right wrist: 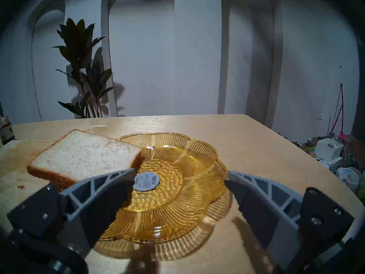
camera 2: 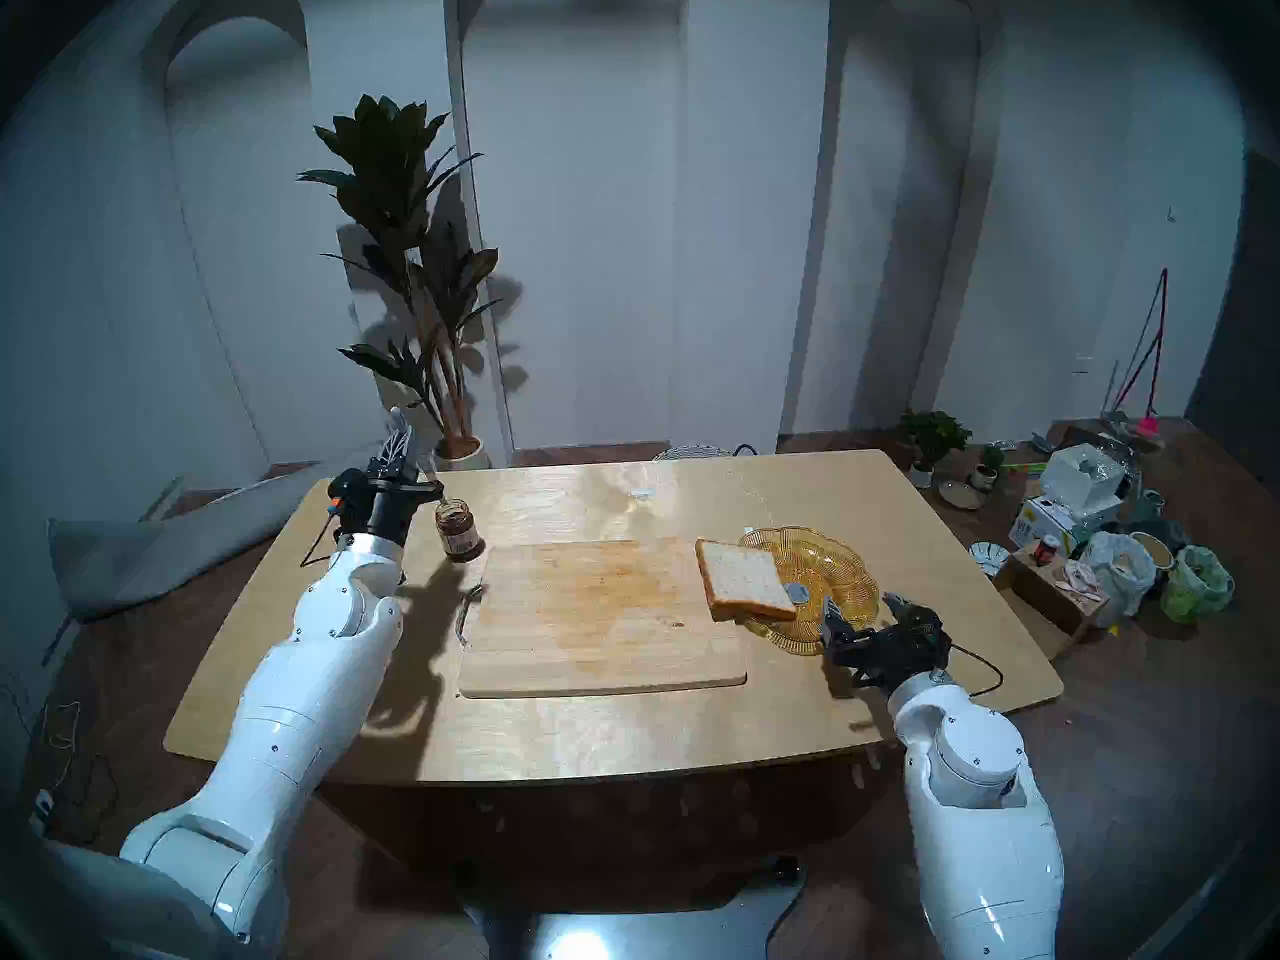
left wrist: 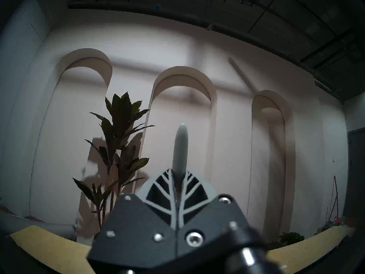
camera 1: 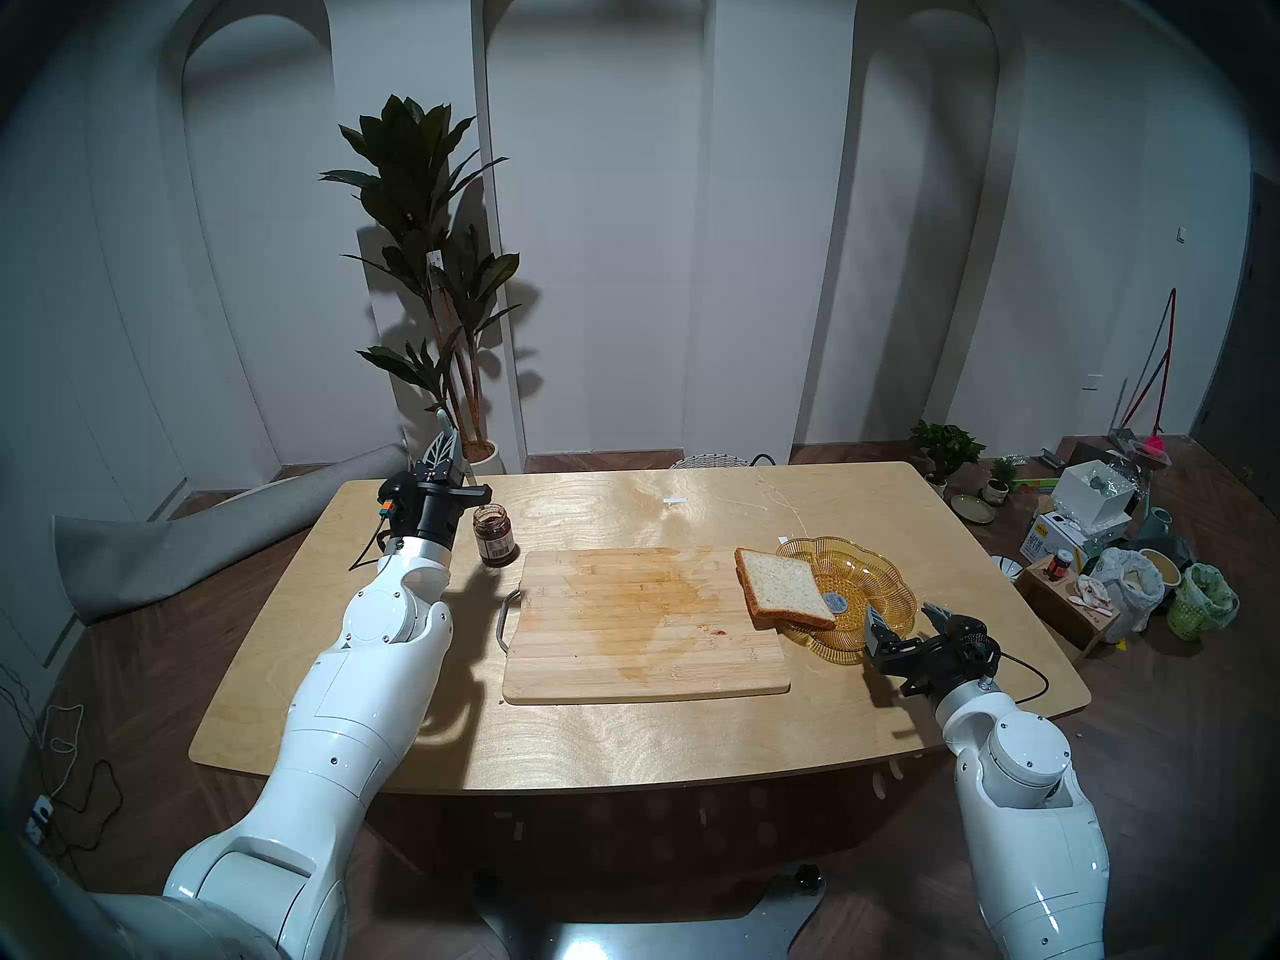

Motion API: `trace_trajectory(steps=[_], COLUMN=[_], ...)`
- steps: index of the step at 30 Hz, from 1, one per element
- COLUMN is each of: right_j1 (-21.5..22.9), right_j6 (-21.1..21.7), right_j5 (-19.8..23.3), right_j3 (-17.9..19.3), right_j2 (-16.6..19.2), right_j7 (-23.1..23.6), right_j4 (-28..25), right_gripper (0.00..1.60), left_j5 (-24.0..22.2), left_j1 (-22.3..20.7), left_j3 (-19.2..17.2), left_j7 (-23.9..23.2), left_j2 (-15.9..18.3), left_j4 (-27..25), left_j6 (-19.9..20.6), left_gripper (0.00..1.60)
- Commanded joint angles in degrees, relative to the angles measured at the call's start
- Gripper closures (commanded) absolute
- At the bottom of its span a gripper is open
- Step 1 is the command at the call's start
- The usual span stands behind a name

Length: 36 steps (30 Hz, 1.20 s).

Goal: Spread jam over the slice of bread with the knife

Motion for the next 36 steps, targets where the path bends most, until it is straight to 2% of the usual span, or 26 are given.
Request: trace_trajectory(steps=[1,16,18,23,36], right_j1=[0.4,-1.8,-2.0,-2.3,-1.0], right_j6=[-1.4,-2.4,-2.3,-2.6,-0.7], right_j5=[0.1,0.0,-0.3,-0.6,-2.4], right_j3=[0.0,0.2,0.1,0.1,-1.7], right_j2=[-0.1,-1.1,-1.4,-1.6,-2.3], right_j7=[0.3,0.0,-0.3,-0.9,-3.0], right_j4=[-1.4,-3.0,-3.5,-3.5,-5.0], right_gripper=[0.0,0.0,0.0,0.0,0.0], left_j5=[-0.4,0.3,-1.7,-2.5,-8.9], left_j1=[-3.2,-4.9,-5.0,-5.2,-5.0], left_j3=[-0.2,0.7,0.1,-0.4,-2.5], left_j7=[-1.5,-2.7,-3.6,-4.3,-7.6], left_j2=[0.4,0.3,-0.3,-0.1,-1.1], left_j4=[1.1,5.4,5.7,5.9,6.1], left_j6=[-0.9,-1.0,-0.6,-0.7,1.1], left_gripper=[1.6,1.6,1.6,1.6,1.6])
